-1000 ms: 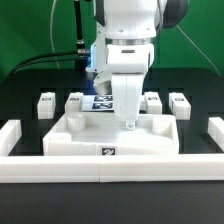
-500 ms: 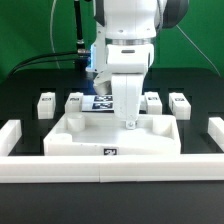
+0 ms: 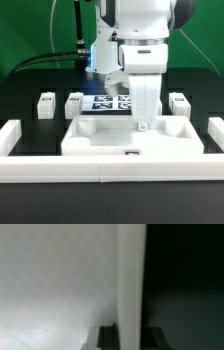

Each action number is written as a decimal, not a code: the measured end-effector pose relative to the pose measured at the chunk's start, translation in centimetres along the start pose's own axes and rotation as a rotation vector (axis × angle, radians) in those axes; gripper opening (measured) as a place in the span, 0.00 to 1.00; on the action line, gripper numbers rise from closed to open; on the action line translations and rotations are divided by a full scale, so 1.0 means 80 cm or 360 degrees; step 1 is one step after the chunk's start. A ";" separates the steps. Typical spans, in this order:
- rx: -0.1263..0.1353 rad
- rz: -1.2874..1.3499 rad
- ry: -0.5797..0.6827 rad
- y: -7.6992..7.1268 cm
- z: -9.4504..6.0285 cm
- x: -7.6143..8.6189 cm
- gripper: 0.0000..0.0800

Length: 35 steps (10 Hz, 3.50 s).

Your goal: Assemble desk

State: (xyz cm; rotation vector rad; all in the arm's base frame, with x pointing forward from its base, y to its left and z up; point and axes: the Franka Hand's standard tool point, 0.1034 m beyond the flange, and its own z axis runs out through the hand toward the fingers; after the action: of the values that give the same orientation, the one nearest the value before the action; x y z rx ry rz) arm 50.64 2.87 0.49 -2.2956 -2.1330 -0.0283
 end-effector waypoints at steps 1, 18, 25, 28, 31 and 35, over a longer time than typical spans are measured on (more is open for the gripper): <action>-0.0006 -0.0028 0.0005 0.003 0.000 0.011 0.07; -0.0185 0.0361 0.0059 -0.005 -0.072 0.042 0.81; -0.0192 0.0733 0.0118 -0.033 -0.064 0.056 0.81; -0.0155 0.1502 0.0200 -0.050 -0.064 0.074 0.81; -0.0089 0.2000 0.0242 -0.071 -0.052 0.103 0.81; -0.0041 0.2422 0.0267 -0.073 -0.051 0.101 0.81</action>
Offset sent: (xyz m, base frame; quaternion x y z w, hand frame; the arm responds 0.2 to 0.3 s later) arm 0.0166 0.0224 -0.0101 0.0053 0.0016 -0.0460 0.9989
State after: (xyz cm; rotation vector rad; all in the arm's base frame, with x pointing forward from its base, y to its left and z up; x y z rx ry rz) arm 45.36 11.30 4.72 -3.0300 0.0431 -0.2049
